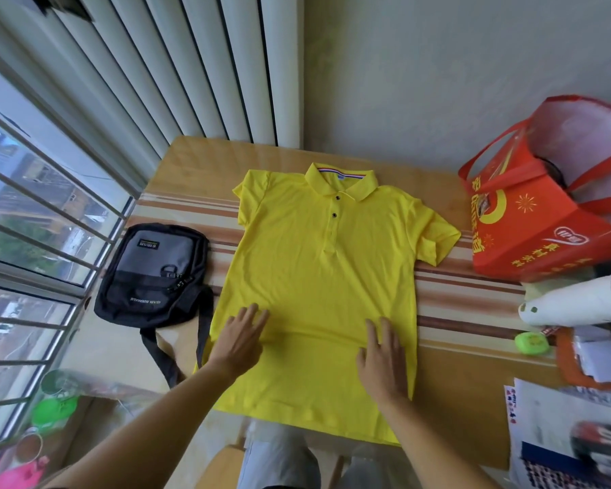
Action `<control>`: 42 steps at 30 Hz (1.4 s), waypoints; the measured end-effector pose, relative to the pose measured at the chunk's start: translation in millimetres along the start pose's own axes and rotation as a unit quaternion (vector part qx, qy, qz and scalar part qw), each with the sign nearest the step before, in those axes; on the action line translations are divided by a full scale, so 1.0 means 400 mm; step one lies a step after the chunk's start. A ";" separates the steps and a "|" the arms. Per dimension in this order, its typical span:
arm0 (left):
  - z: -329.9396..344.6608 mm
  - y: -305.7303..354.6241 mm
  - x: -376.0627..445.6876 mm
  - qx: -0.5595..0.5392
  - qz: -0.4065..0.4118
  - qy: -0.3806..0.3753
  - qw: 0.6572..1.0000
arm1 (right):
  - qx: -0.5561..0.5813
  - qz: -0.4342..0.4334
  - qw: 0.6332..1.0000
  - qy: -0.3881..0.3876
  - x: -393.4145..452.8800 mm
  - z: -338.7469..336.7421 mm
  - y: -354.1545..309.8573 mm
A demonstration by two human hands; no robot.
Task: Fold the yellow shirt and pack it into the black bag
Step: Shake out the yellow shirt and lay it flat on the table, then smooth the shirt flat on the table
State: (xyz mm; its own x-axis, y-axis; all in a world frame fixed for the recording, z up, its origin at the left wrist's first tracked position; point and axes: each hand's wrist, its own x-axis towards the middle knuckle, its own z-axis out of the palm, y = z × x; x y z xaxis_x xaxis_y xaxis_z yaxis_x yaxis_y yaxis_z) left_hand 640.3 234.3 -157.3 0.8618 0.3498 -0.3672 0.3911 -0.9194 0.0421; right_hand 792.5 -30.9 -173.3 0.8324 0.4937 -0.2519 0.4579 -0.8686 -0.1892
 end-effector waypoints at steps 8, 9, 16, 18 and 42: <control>-0.017 0.000 0.065 0.019 0.022 -0.089 0.996 | -0.035 -0.059 0.998 -0.014 0.055 -0.029 -0.027; -0.024 -0.003 0.080 0.010 0.026 -0.091 0.995 | -0.034 -0.060 0.998 -0.014 0.070 -0.031 -0.028; -0.155 -0.008 0.283 -0.057 0.064 -0.060 0.994 | 0.043 0.009 0.998 0.048 0.278 -0.113 -0.026; -0.185 -0.004 0.344 -0.072 0.065 -0.033 0.995 | 0.114 0.079 0.987 0.084 0.348 -0.167 -0.015; -0.006 0.310 0.220 0.134 0.452 -0.095 0.877 | 0.292 0.397 0.870 -0.009 0.639 -0.238 0.228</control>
State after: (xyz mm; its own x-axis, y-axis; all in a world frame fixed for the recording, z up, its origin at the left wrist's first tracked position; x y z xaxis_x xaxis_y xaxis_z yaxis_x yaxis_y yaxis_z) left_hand 765.6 151.5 -182.1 0.7006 -0.5571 -0.4459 -0.5361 -0.8233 0.1863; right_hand 1076.6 12.1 -164.4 0.8066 -0.2467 -0.5372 -0.5004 -0.7687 -0.3983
